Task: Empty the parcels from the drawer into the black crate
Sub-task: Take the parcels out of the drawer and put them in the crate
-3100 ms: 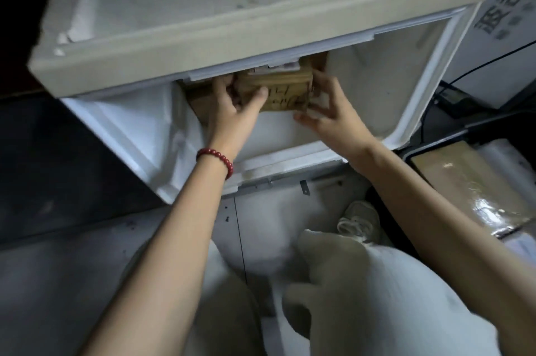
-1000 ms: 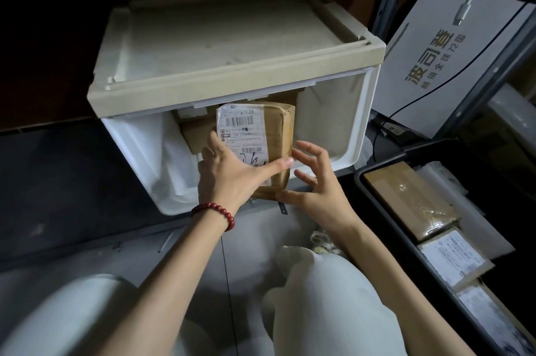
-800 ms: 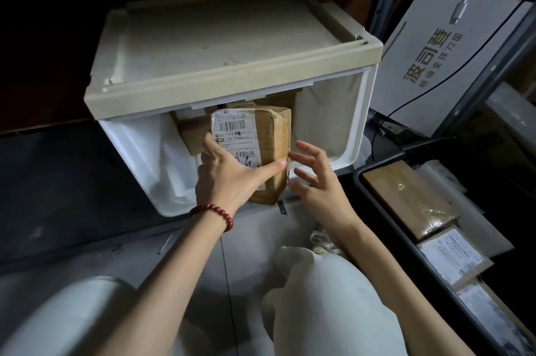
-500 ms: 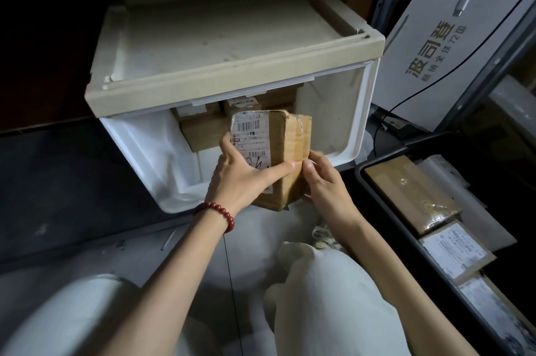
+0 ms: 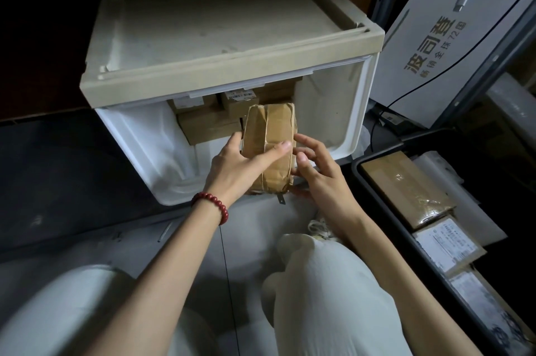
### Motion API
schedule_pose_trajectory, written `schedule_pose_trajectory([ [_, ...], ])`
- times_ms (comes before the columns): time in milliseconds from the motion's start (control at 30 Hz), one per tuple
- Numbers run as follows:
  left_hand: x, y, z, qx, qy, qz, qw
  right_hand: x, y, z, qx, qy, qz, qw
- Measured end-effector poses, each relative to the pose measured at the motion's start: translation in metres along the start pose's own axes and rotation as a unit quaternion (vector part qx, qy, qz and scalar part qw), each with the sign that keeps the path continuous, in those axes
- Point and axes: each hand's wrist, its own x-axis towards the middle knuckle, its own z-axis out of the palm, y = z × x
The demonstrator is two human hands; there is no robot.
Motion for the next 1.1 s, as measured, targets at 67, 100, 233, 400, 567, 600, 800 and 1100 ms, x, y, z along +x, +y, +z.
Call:
schedule_pose_trajectory([
  [67,-0.001,0.0,0.002,0.016,0.007,-0.007,1.0,0.0,0.0,0.0,-0.015,-0.006,-0.01,1.0],
  [100,-0.001,0.0,0.003,0.028,0.017,-0.006,0.999,0.0,0.0,0.0,-0.027,-0.006,-0.014,1.0],
  [233,0.002,0.001,0.004,0.079,0.064,0.0,0.995,0.0,0.002,0.0,-0.071,-0.013,-0.038,0.997],
  [400,0.003,0.0,-0.001,0.057,0.082,0.028,0.995,0.003,0.006,-0.002,-0.121,0.027,-0.029,0.992],
  [567,0.0,0.002,-0.007,-0.026,0.061,0.011,0.998,0.005,0.009,-0.005,-0.061,0.109,0.06,0.99],
  [600,-0.001,0.002,-0.008,-0.039,0.054,0.006,0.998,0.005,0.01,-0.005,-0.051,0.111,0.076,0.99],
  [800,-0.001,0.001,-0.011,-0.11,0.032,-0.017,0.993,0.007,0.011,-0.003,0.03,0.118,0.142,0.982],
  [1100,0.007,-0.003,-0.012,-0.119,0.024,-0.025,0.992,0.006,0.013,-0.004,0.089,0.086,0.188,0.974],
])
